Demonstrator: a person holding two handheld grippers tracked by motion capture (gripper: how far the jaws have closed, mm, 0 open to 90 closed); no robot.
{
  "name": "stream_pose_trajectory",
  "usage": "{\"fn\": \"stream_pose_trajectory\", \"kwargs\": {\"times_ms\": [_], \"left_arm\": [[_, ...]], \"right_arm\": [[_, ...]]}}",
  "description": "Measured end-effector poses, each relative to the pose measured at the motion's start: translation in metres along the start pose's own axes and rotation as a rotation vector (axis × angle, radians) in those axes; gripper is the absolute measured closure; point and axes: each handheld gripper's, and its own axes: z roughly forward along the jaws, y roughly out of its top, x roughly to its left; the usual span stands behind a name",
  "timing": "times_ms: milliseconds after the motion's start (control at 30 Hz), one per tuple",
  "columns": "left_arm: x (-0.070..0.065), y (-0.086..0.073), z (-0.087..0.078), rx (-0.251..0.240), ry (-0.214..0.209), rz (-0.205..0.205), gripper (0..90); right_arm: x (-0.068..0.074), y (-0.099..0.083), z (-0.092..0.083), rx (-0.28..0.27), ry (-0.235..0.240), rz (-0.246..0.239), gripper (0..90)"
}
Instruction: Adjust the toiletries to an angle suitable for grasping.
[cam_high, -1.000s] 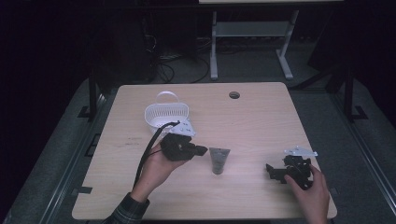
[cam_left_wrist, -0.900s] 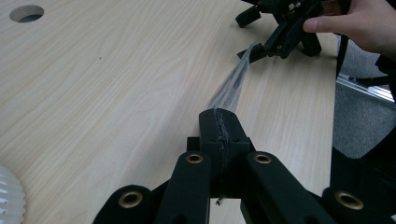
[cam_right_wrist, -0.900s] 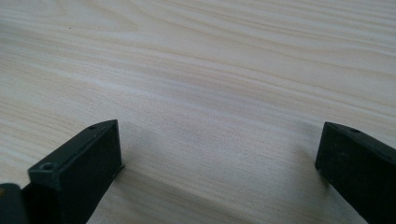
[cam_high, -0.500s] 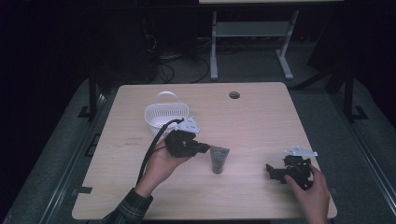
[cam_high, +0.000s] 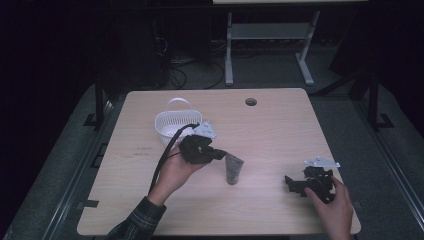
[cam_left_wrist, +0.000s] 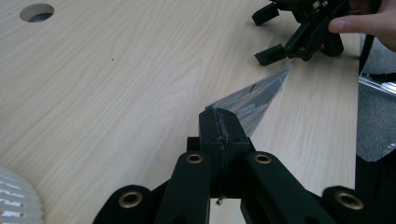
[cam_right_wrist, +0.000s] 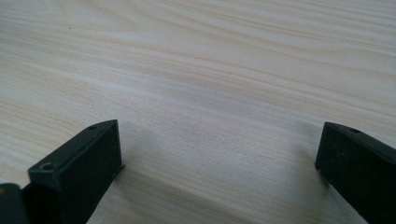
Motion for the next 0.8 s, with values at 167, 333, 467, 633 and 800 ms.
{"fn": "stream_pose_trajectory", "kwargs": {"times_ms": [167,333,467,633,800], "left_arm": [[0.002,0.002,0.002,-0.002,0.0,-0.002,89.8],[0.005,0.006,0.005,-0.002,0.004,0.006,89.8],[0.006,0.009,0.008,-0.003,0.004,0.006,89.9],[0.009,0.013,0.011,-0.005,0.005,0.008,89.8],[0.011,0.017,0.015,-0.007,0.005,0.016,89.8]], "right_arm": [[0.0,0.0,0.0,0.0,0.0,0.0,0.0],[0.0,0.0,0.0,0.0,0.001,0.0,0.0],[0.0,0.0,0.0,-0.001,0.001,0.0,0.0],[0.0,0.0,0.0,0.001,0.002,0.0,0.0],[0.0,0.0,0.0,0.001,0.001,-0.001,0.0]]}}
